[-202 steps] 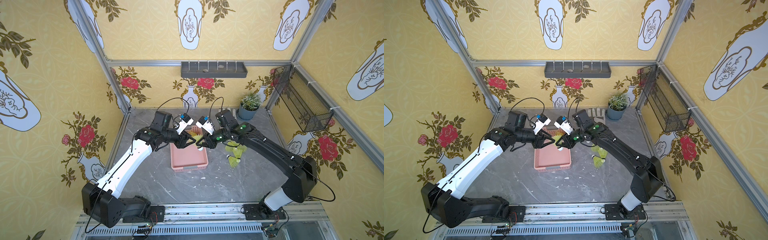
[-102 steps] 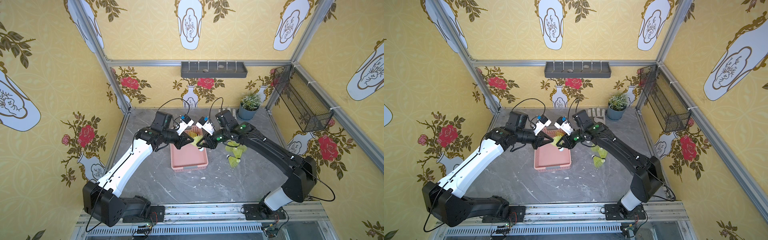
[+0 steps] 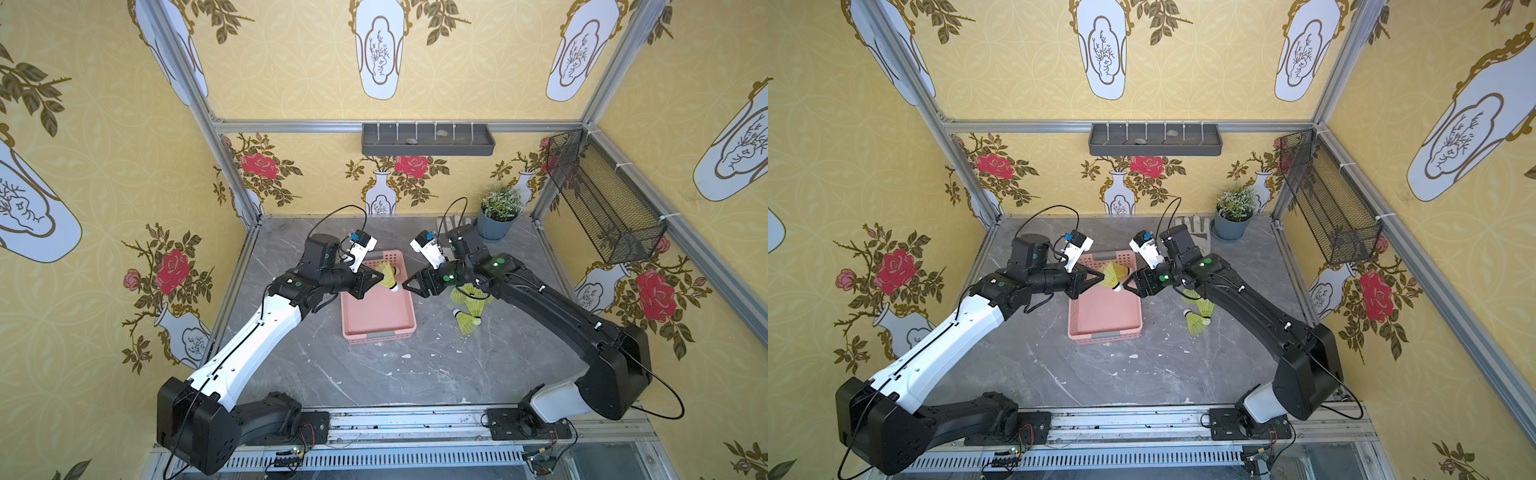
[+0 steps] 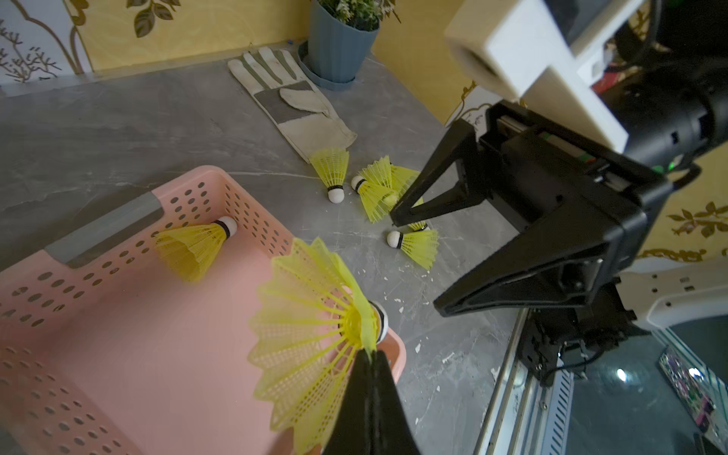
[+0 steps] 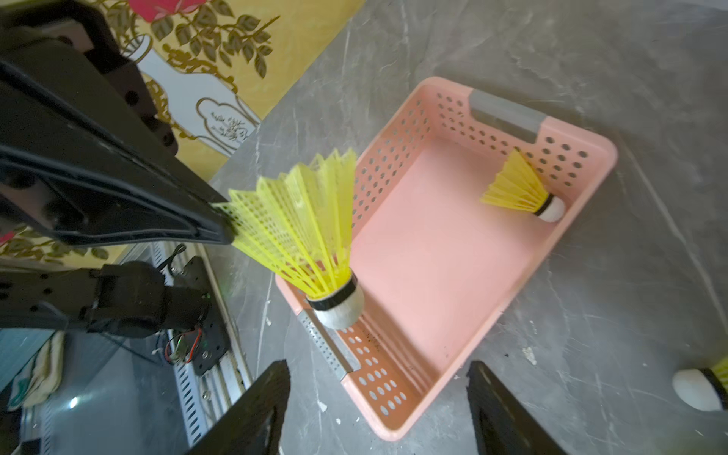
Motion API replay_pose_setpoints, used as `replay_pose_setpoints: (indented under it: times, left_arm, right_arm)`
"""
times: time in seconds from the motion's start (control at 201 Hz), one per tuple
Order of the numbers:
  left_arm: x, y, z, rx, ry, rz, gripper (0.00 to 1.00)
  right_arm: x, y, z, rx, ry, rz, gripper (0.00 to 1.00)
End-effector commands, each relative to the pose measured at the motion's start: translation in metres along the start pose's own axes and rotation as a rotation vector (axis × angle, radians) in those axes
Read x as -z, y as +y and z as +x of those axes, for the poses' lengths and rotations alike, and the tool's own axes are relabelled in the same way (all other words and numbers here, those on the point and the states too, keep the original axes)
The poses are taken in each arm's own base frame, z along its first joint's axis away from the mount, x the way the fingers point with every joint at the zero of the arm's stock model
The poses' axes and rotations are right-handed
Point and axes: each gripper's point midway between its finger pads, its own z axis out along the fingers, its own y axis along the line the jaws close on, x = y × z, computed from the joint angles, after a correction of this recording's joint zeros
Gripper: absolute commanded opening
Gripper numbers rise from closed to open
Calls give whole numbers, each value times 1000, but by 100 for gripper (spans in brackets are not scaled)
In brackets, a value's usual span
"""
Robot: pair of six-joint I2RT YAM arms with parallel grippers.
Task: Put the shuttlecocks into the storage box
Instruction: Place the shuttlecock in the storage box.
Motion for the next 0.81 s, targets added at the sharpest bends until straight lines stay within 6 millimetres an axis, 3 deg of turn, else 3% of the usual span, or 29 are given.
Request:
replay_pose_setpoints:
  times: [0.0, 0.269, 0.578, 0.802]
  left_arm:
    - [-3, 24, -25, 123, -147, -108, 0]
    - [-10, 82, -9, 346, -198, -366, 0]
    - [-28, 119, 5, 455, -201, -491, 0]
    - [-48, 134, 15, 516, -179, -513, 0]
  right_arm:
    - [10, -26, -20, -58, -121, 133, 73]
    - [34, -64, -14, -175, -230, 341, 74]
    - [44, -78, -2, -258, -286, 417, 73]
    - [46, -80, 8, -293, -304, 423, 73]
